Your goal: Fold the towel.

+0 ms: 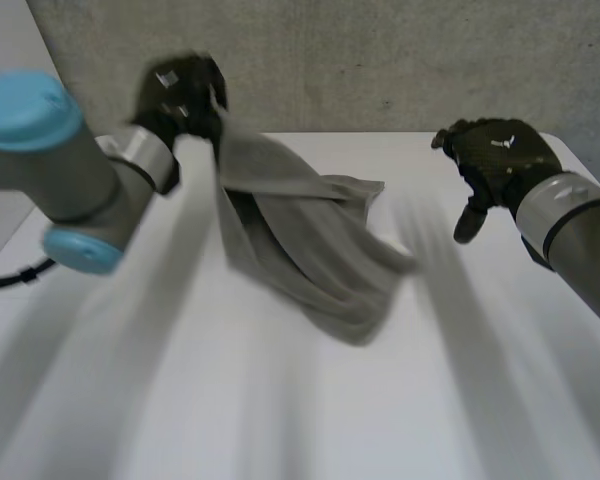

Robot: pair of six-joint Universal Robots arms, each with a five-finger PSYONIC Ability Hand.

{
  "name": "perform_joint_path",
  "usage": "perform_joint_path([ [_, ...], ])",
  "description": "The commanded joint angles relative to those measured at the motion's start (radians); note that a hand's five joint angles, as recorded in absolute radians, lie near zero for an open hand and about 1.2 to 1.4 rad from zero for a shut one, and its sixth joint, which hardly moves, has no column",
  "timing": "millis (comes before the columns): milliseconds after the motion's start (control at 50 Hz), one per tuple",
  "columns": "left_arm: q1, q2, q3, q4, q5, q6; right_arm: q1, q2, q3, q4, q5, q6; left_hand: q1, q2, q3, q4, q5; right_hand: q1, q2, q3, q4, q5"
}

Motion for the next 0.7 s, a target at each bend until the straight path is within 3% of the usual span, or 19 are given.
perform_joint_path([
  [20,0.105,0.174,0.005,0.000,-0.052,-0.005,0.003,-0.050,0.137,-0.092,0.002,0.006,0.124,0.083,0.065,0.042,0.121,-0.069,-0.067,-0.070,-0.080,-0.058],
  [100,0.096,0.222,0.000,0.000,-0.060,-0.005,0.009,-0.061,0.179,-0.135,0.002,0.000,0.124,0.083,0.065,0.042,0.121,-0.069,-0.067,-0.070,-0.080,-0.058],
  [260,-0.054,0.237,-0.018,-0.014,-0.049,-0.001,0.006,-0.070,0.210,-0.152,0.006,0.003,0.124,0.083,0.065,0.042,0.121,-0.069,-0.067,-0.070,-0.080,-0.058],
  [300,-0.155,0.167,-0.030,-0.019,-0.048,0.009,0.003,-0.076,0.214,-0.154,0.006,0.003,0.124,0.083,0.065,0.042,0.121,-0.069,-0.067,-0.070,-0.080,-0.058],
  [320,-0.155,0.167,-0.030,-0.019,-0.048,0.009,0.001,-0.079,0.217,-0.155,0.008,0.003,0.124,0.083,0.065,0.042,0.121,-0.069,-0.067,-0.070,-0.080,-0.058],
  [360,-0.276,0.063,-0.014,-0.031,-0.046,0.019,-0.002,-0.082,0.217,-0.156,0.009,0.003,0.124,0.083,0.065,0.042,0.121,-0.069,-0.067,-0.070,-0.080,-0.058],
  [500,-0.434,-0.092,0.055,-0.079,-0.048,0.055,-0.057,-0.116,0.216,-0.155,0.006,-0.001,0.124,0.083,0.065,0.042,0.121,-0.069,-0.067,-0.070,-0.080,-0.058],
  [540,-0.454,-0.103,0.063,-0.091,-0.046,0.055,-0.061,-0.121,0.214,-0.156,0.005,-0.001,0.054,0.013,-0.005,-0.028,0.051,-0.069,-0.067,-0.070,-0.080,-0.058],
  [580,-0.476,-0.100,0.057,-0.099,-0.046,0.056,-0.066,-0.125,0.211,-0.156,0.005,-0.001,-0.487,-0.527,-0.545,-0.568,-0.490,-0.069,-0.067,-0.070,-0.080,-0.058],
  [600,-0.476,-0.100,0.057,-0.099,-0.046,0.056,-0.071,-0.127,0.208,-0.154,0.003,-0.001,-0.490,-0.530,-0.548,-0.571,-0.493,-0.069,-0.067,-0.070,-0.080,-0.058],
  [620,-0.480,-0.090,0.054,-0.103,-0.046,0.058,-0.071,-0.127,0.208,-0.154,0.003,-0.001,-0.719,-0.760,-0.778,-0.801,-0.722,-0.069,-0.067,-0.070,-0.080,-0.058],
  [700,-0.484,-0.050,0.033,-0.112,-0.045,0.059,-0.074,-0.131,0.205,-0.156,0.002,-0.004,-0.895,-0.935,-0.953,-0.976,-0.898,-0.069,-0.067,-0.070,-0.080,-0.058],
])
